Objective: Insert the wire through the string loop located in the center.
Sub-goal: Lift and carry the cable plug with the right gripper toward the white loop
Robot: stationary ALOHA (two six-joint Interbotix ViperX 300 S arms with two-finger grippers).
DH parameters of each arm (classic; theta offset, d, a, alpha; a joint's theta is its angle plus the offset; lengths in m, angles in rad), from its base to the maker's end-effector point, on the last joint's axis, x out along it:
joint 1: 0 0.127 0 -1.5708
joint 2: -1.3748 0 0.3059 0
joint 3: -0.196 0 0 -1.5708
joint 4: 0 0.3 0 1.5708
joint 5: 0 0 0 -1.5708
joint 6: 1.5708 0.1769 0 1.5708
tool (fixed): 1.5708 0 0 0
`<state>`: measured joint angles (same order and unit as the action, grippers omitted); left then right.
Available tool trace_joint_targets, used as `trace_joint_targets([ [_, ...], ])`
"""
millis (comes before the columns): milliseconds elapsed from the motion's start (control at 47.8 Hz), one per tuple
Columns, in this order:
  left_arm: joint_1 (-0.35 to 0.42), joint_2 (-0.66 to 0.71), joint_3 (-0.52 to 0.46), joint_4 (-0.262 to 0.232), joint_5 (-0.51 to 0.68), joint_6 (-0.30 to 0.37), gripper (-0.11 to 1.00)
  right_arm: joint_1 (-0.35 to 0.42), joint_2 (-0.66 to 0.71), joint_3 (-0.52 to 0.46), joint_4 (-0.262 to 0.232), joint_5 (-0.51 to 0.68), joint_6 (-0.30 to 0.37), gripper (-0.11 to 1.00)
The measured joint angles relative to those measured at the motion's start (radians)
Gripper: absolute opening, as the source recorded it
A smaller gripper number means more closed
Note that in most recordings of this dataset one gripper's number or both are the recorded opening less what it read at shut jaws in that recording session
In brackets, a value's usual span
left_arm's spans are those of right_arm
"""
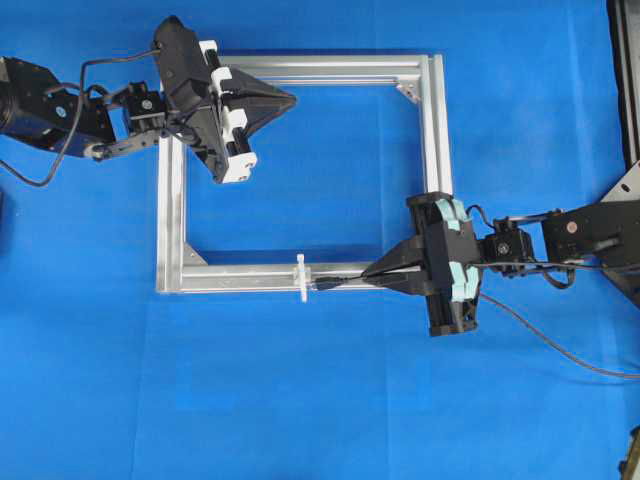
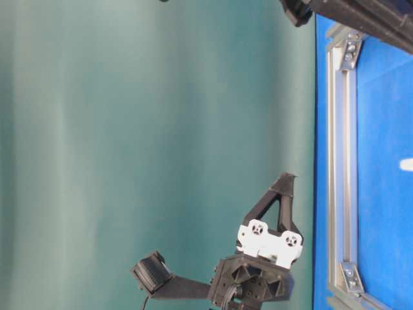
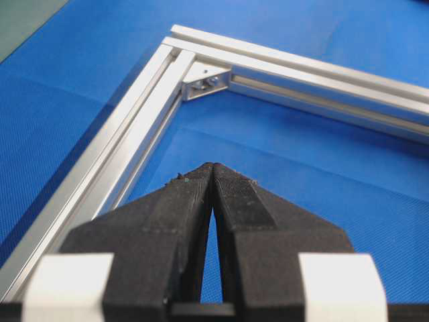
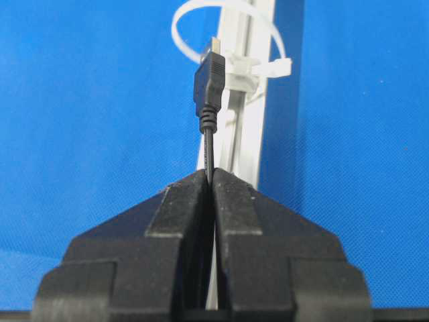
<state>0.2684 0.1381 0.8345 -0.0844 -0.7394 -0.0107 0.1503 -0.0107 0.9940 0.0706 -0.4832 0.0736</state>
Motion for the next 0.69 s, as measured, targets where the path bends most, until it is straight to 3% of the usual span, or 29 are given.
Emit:
trace_joint_targets([
  [690,0.000,0.000,0.000,0.000,-0.002,0.000,0.00,-0.020,0.000,0.000,0.000,-0.003,0.000,-0.03],
])
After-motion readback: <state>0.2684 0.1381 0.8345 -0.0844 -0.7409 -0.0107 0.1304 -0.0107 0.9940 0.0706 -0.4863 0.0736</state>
